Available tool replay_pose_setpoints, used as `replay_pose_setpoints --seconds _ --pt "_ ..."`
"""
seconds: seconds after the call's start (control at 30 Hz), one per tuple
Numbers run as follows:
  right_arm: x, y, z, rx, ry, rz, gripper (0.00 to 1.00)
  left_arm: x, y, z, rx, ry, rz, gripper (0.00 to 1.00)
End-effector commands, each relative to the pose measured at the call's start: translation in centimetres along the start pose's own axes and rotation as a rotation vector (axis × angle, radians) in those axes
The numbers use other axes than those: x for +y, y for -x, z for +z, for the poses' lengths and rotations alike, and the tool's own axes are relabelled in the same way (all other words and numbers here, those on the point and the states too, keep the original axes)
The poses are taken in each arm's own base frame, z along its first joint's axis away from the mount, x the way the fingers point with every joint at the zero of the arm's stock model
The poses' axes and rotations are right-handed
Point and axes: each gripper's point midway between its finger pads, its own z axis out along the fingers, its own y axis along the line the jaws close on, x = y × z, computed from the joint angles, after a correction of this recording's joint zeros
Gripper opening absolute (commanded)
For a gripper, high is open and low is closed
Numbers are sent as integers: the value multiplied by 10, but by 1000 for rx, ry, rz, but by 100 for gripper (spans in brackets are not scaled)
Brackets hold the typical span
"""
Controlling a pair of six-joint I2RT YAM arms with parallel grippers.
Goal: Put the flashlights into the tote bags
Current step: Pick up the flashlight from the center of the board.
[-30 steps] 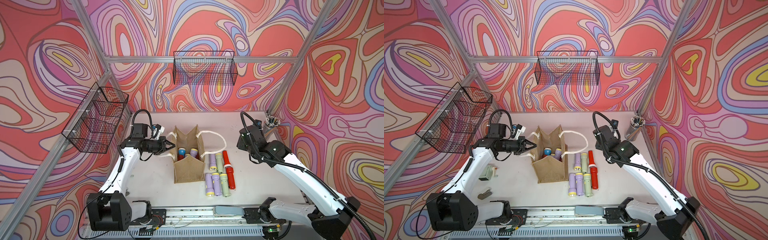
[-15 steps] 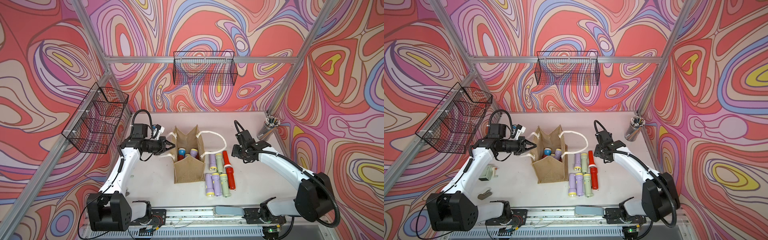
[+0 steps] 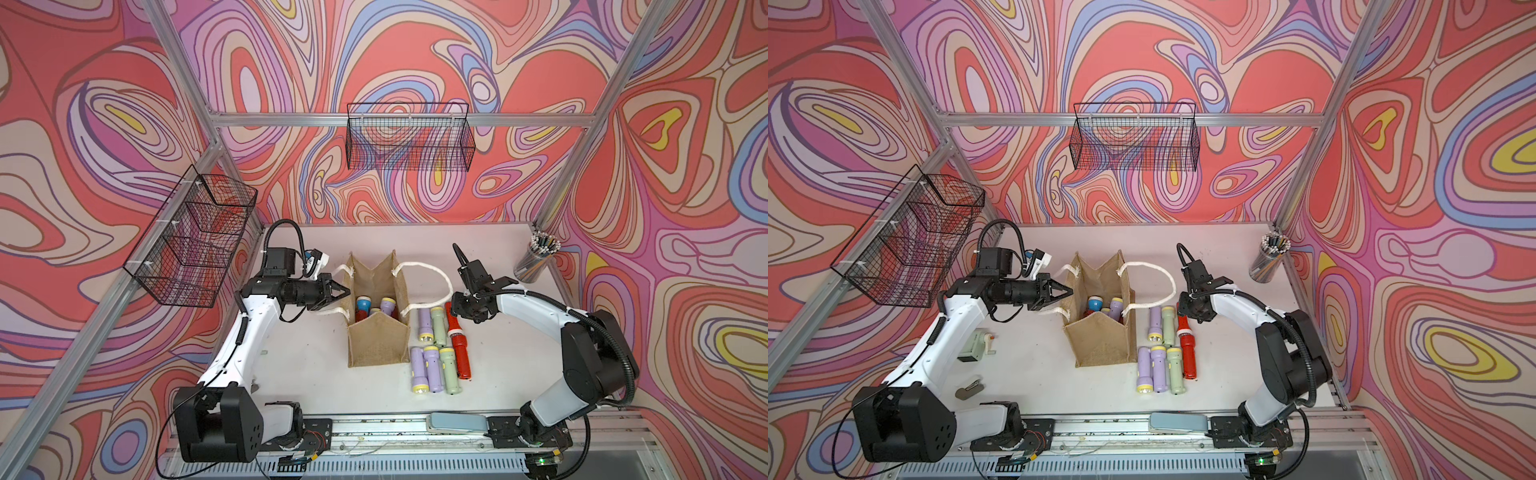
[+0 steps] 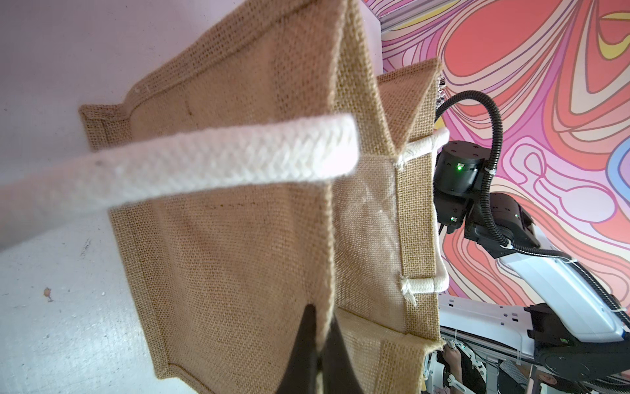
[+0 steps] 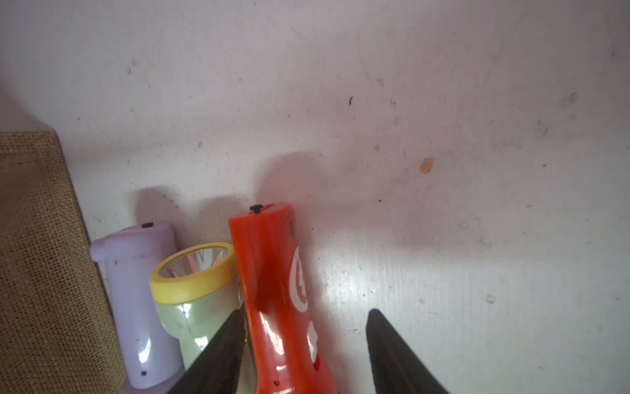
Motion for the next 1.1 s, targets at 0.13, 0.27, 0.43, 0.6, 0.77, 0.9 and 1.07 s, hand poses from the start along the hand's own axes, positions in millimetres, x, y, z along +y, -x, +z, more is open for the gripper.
replay_pose_setpoints --seconds 0.13,0.27,0.43,0.6,0.77,0.9,1.07 --pt "6 14 8 8 -3 -64 58 0 6 0 -4 5 11 3" --pt "7 13 12 28 -4 -100 58 1 5 0 -5 10 13 3" --pt "3 10 21 74 -34 -137 57 2 7 1 -5 11 8 3" --pt "1 5 32 119 -59 -165 55 2 7 1 -2 10 6 3" --pt "-4 4 37 149 -123 -195 54 2 7 2 2 8 4 3" --pt "-11 3 44 165 -172 -204 49 1 7 2 2 8 8 3" --pt "-15 -2 48 192 -203 -207 42 0 8 1 1 7 10 3"
